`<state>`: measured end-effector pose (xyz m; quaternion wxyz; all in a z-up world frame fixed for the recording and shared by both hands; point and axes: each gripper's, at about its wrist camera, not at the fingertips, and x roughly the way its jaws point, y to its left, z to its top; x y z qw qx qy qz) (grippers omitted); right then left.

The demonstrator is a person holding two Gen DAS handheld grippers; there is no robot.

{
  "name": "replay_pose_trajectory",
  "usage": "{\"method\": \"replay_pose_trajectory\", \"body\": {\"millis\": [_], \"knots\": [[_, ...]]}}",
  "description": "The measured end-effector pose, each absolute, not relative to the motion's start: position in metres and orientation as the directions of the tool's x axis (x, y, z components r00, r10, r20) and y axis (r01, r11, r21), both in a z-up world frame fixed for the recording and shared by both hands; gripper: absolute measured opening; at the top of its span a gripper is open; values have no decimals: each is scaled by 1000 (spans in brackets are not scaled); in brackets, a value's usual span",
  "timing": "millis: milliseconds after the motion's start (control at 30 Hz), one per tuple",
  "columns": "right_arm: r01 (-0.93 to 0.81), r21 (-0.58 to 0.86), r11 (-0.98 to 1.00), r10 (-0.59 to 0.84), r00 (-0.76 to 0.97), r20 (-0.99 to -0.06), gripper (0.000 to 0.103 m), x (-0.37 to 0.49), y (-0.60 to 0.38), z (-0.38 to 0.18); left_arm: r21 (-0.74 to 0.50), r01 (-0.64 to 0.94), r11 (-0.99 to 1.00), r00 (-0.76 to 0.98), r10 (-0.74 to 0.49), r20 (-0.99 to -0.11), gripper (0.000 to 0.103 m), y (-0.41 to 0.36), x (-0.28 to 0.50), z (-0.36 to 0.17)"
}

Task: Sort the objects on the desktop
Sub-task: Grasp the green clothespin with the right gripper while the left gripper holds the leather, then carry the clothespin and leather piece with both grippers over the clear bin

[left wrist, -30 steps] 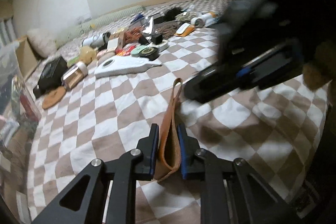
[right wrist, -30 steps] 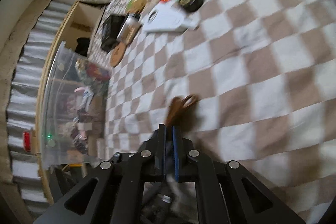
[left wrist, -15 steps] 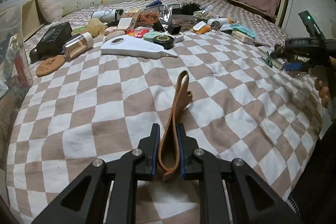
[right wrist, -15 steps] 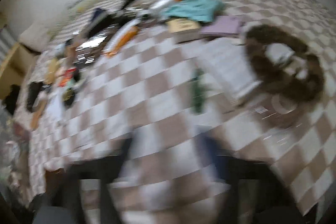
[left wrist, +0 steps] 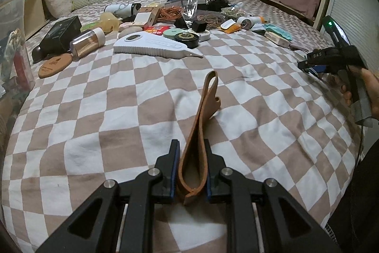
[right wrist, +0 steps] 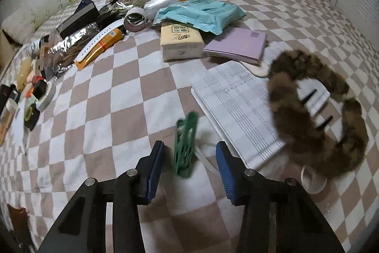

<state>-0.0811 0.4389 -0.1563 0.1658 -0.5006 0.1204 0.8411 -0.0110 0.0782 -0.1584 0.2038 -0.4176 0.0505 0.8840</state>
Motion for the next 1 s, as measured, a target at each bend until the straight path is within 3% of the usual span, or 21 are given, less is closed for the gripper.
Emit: {"method": "replay_pose_trajectory", "body": {"millis": [33,200,1000], "knots": [[-392,29,-919,163,-446,-880,43,-82,438,-157,-82,-402,-912,-567,318,-760,18,78,-11,-158],[-382,45,-923,149,-465,-873,13,-77,435,-155,-85,-397,-914,-561,315,-765,17,79,-12,-158],[-154,289,-945,-173,-515,-840,13,-10,305,-136,-142,-318,-937,-552,305,-776,17,52,-14,-143]]}}
